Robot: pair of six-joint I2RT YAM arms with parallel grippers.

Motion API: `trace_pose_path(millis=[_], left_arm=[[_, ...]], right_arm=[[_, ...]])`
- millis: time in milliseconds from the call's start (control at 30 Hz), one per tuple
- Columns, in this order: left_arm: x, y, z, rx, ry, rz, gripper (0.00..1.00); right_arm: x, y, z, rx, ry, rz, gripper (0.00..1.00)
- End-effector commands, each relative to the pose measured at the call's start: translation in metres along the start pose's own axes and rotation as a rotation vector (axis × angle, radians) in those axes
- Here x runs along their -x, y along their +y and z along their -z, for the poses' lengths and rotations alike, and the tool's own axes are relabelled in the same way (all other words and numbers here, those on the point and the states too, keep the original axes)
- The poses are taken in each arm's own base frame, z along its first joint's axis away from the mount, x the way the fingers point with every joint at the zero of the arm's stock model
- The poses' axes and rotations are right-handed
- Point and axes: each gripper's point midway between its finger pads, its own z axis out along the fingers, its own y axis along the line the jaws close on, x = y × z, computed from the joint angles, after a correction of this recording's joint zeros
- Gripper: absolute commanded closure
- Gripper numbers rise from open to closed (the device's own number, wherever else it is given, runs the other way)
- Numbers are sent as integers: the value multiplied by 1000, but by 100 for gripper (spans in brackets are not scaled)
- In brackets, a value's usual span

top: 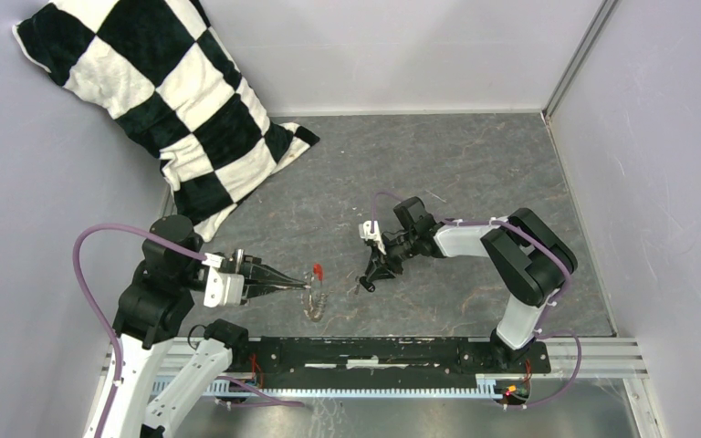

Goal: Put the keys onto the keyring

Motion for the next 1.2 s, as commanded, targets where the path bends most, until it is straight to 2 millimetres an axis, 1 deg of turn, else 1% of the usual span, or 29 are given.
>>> trace_pose_path(millis=[0, 233, 433, 500, 667, 767, 867, 967, 1167], left_arm=[[5, 1, 0, -4, -8, 5, 98], [4, 1, 0, -3, -7, 7, 98], [4, 0, 0, -2, -7, 11, 98], [3, -1, 0, -4, -7, 15, 98], [3, -1, 0, -4, -7, 18, 98], [4, -1, 0, 1, -5, 13, 98], [3, -1, 0, 0, -5, 16, 98], [2, -1, 0, 1, -4, 15, 98], [2, -1, 1, 7, -2, 9, 98]], right_arm=[[3, -9, -1, -23, -4, 18, 70], [3, -16, 0, -42, 0, 14, 69], [20, -18, 13, -75, -27, 61, 68], [22, -21, 16, -81, -31, 60, 67], [20, -27, 15, -76, -30, 38, 65], [25, -30, 14, -63, -45, 46, 64], [26, -35, 12, -63, -46, 45, 64], [23, -32, 9, -25, -37, 17, 64], [10, -24, 6, 6, -21, -11, 64]])
